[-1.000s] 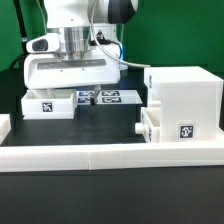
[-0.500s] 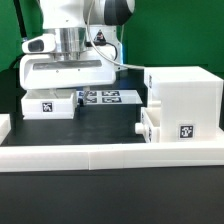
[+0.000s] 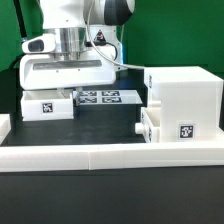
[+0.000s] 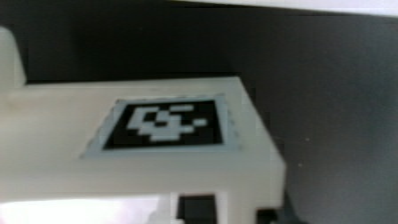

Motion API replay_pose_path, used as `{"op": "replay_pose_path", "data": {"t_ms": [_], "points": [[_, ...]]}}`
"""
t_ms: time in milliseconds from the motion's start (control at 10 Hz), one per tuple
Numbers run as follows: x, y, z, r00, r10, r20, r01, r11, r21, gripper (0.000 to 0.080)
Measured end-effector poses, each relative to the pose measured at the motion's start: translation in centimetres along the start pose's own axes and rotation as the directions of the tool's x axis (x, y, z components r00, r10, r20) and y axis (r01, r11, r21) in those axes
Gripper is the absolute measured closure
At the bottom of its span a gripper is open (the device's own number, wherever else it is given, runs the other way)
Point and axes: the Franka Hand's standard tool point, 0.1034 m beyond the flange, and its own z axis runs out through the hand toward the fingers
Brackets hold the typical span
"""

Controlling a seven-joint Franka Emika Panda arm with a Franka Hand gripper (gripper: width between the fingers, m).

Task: Assemble drawer

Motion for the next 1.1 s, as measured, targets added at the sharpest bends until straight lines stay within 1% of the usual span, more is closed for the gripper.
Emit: {"op": "replay_pose_path", "data": {"t_ms": [200,300,400,500,600,700,800,900,1100], "points": [[0.0,0.0,0.0,1.0,0.0,0.0,0.0,1.0,0.0,0.0759],[0.2,-0.3,-0.2,1.0,-0.007,0.006,0.007,1.0,0.004,0.0759],[0.9,-0.9,-1.1,1.0,-0.029,0.009,0.029,1.0,0.007,0.0759],[1.8,-2.0,-2.2,0.998,-0.062,0.019,0.062,0.998,0.014,0.0759],[2.8,-2.6,-3.8,0.994,-0.097,0.045,0.096,0.995,0.03,0.0758],[4.2,-2.4,-5.6,0.99,-0.124,0.066,0.122,0.992,0.045,0.0758],[5.3,-2.6,-6.8,0.988,-0.136,0.076,0.132,0.99,0.053,0.0758],[6.3,-2.5,-7.6,0.986,-0.153,0.066,0.15,0.987,0.052,0.0758],[5.8,-2.5,-7.1,0.975,-0.214,0.067,0.211,0.976,0.057,0.0758]]}}
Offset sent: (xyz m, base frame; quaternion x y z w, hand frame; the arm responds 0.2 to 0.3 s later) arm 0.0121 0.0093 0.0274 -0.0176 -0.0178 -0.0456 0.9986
